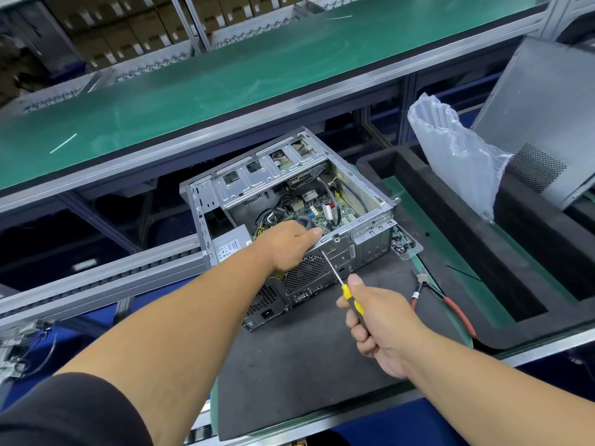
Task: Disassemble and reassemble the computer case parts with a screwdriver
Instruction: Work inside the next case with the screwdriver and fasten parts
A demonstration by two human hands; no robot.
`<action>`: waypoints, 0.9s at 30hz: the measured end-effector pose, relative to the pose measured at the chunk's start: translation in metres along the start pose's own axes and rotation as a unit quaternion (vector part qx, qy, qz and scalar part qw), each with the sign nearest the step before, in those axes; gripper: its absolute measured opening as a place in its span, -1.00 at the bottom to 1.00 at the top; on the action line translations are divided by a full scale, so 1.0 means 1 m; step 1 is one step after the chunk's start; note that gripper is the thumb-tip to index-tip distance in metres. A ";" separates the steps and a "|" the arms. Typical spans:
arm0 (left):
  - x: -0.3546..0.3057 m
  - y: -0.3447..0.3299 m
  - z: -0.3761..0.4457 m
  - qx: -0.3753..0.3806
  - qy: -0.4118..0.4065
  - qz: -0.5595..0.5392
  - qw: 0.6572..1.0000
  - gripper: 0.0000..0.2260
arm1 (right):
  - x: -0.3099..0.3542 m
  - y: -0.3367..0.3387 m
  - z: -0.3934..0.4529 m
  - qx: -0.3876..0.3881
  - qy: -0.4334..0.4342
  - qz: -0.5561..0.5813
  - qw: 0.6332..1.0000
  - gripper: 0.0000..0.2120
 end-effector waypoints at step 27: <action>0.001 0.001 0.000 -0.016 -0.009 0.005 1.000 -0.46 | 0.005 0.004 0.001 -0.010 0.043 -0.004 0.999 -0.64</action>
Point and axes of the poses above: each hand's wrist, its own z-axis towards the middle knuckle, its own y-axis out of the back of the hand, x = y × z, the point moved 7 cm from there along z, towards the middle knuckle, and after that the axes turned 4 degrees about -z, right-handed, at the moved point
